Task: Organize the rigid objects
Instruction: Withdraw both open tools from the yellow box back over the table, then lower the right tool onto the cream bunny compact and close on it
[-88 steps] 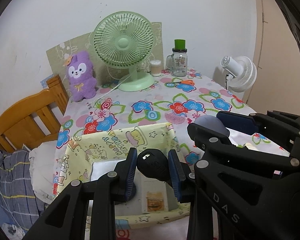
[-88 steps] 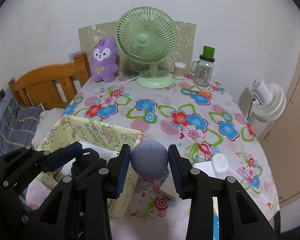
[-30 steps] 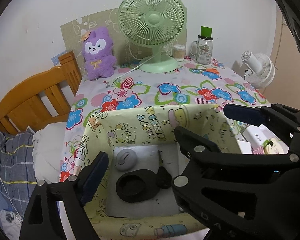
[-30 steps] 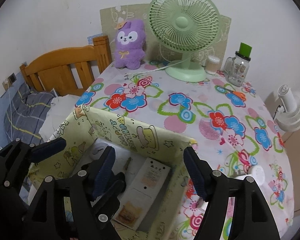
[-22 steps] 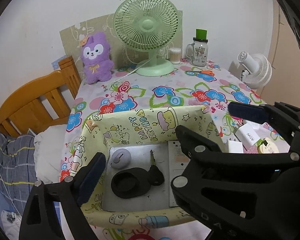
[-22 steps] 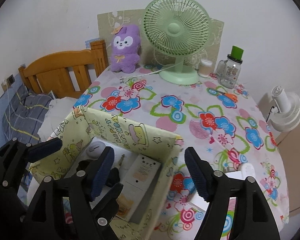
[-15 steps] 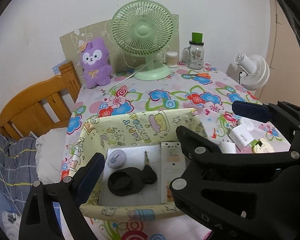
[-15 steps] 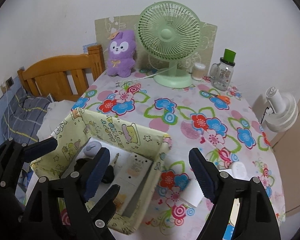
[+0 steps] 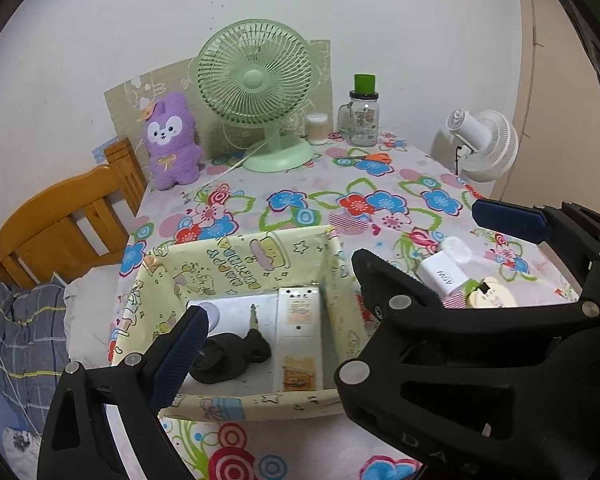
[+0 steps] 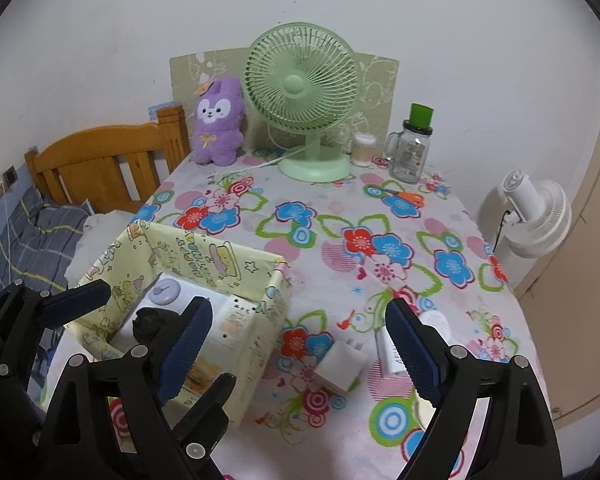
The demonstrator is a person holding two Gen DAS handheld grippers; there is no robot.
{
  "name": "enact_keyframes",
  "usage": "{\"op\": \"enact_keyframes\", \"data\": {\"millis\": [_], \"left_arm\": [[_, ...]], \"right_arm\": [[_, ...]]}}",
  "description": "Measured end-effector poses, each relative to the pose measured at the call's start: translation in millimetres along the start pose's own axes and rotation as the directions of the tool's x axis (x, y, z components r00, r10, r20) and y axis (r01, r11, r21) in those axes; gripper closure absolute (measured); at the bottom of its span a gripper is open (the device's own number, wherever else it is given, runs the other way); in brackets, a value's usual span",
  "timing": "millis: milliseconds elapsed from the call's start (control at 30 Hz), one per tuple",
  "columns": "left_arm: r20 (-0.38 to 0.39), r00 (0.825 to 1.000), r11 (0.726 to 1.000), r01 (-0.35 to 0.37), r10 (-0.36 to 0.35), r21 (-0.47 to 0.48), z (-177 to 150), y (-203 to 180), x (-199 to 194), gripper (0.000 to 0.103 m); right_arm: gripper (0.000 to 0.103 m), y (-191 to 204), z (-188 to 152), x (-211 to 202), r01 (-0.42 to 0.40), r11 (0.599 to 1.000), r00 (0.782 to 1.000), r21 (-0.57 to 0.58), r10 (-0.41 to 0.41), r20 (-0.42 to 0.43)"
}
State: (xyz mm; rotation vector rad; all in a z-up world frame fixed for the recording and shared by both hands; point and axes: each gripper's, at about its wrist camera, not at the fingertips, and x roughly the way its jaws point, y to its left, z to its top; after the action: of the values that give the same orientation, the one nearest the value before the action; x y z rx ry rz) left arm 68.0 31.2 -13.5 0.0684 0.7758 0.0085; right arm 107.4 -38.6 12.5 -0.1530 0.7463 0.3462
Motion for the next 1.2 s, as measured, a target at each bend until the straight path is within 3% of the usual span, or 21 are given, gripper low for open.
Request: {"op": "enact_keyframes", "data": {"millis": [467,1200], "left_arm": [[0.041,0.999,0.999,0.029,-0.030,0.036,3,-39,-17,0.005],[0.036,0.995,0.992,0.090,-0.094,0.091,9,-101,-15,0.003]], "right_arm": [[0.009,-30,-11,-30,0.053,0.998,0.998,0.030,-0.054,0.040],[0.009,-89,-33,-47,0.112,0.989,0.992,0.101,-0.117,0.037]]}}
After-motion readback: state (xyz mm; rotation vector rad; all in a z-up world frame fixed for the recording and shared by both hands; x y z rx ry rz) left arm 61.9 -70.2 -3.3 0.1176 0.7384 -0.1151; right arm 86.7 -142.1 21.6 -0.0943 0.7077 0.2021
